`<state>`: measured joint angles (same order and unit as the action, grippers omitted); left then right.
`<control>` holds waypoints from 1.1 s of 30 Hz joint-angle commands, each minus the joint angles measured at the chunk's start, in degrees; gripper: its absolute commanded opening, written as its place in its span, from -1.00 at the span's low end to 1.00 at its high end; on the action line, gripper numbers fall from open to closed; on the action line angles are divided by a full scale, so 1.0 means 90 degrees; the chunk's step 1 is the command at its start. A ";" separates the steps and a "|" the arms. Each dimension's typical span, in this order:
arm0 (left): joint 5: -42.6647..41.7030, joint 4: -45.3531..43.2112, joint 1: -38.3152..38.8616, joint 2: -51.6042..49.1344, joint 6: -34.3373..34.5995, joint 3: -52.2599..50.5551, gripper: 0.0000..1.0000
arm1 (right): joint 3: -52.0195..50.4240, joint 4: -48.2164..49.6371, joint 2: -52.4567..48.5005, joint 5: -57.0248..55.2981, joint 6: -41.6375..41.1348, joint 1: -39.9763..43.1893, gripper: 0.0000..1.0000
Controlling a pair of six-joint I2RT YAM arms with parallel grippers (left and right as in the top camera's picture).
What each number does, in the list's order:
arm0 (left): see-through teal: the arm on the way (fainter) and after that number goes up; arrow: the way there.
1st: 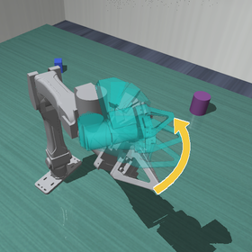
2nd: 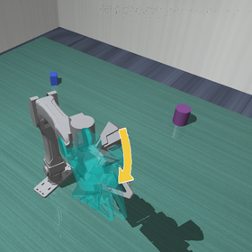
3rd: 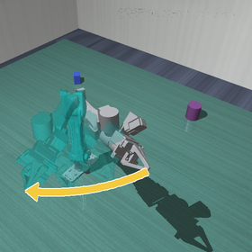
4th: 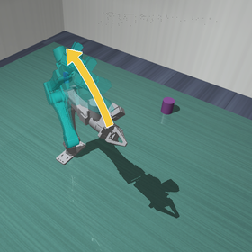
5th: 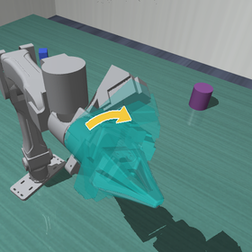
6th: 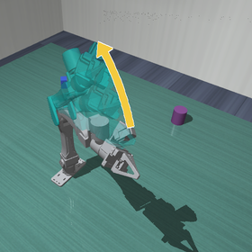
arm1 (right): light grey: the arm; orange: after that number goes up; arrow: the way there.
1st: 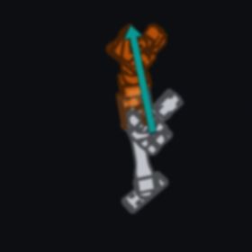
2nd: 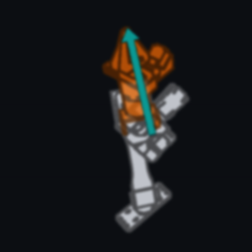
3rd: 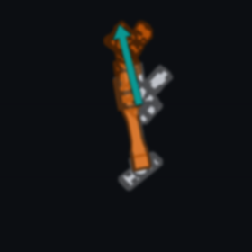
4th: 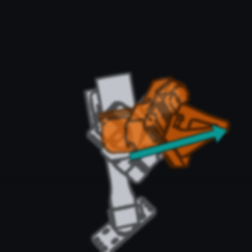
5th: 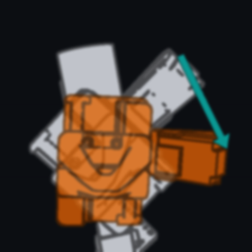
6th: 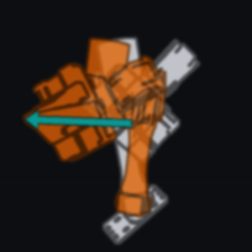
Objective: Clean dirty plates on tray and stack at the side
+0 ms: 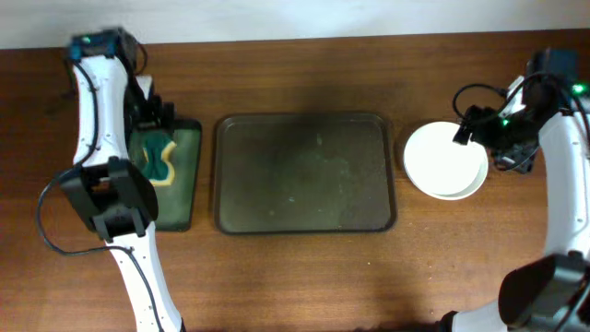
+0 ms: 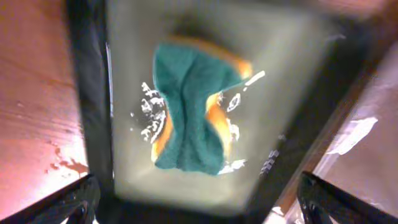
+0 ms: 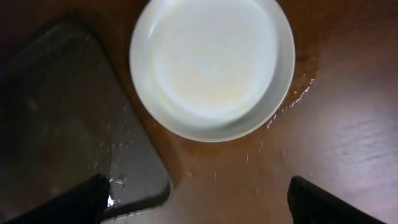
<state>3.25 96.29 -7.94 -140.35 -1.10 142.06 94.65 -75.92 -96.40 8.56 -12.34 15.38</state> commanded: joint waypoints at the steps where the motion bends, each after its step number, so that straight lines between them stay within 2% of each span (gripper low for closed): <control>1: -0.1243 0.0036 0.0204 0.0549 0.0046 0.1200 0.99 | 0.0678 -0.0464 0.0758 0.0029 0.0403 -0.0046 0.89; 2: -0.1535 -0.0024 0.0306 0.0697 0.0049 0.1350 0.99 | 0.0794 -0.0580 0.1010 0.0029 0.0401 -0.0046 1.00; 9: -0.1620 -0.0452 0.0823 0.0799 0.0044 0.1440 0.99 | 0.0916 -0.0906 0.3092 0.0029 0.0393 -0.0046 0.97; 14: -0.1600 -0.0452 0.0843 0.0799 0.0044 0.1440 0.99 | 0.0913 -0.0908 0.4398 0.0029 0.0393 -0.0046 0.97; 22: -0.1603 -0.0449 0.0843 0.0799 0.0044 0.1440 0.99 | 0.0651 -0.1052 0.4932 -0.0299 0.0566 -0.0070 0.97; 25: -0.1603 -0.0452 0.0823 0.0799 0.0044 0.1440 0.99 | -0.0474 0.0272 0.5532 -0.0359 0.1073 -0.0695 0.97; 28: -0.1600 -0.0449 0.0823 0.0799 0.0044 0.1440 0.99 | -0.2982 0.2671 0.6851 -0.0357 0.1685 -0.1258 0.97; 29: -0.1600 -0.0452 0.0823 0.0799 0.0044 0.1440 0.99 | -0.3432 0.3045 0.7082 -0.0345 0.1678 -0.1302 0.97; 33: -0.1603 -0.0452 0.0823 0.0799 0.0044 0.1440 0.99 | -0.6620 0.5865 0.8665 -0.0041 0.1654 -0.1654 0.97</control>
<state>-10.59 92.31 -0.19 -133.45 -0.97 154.52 45.39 -29.08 -23.83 6.59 1.76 2.11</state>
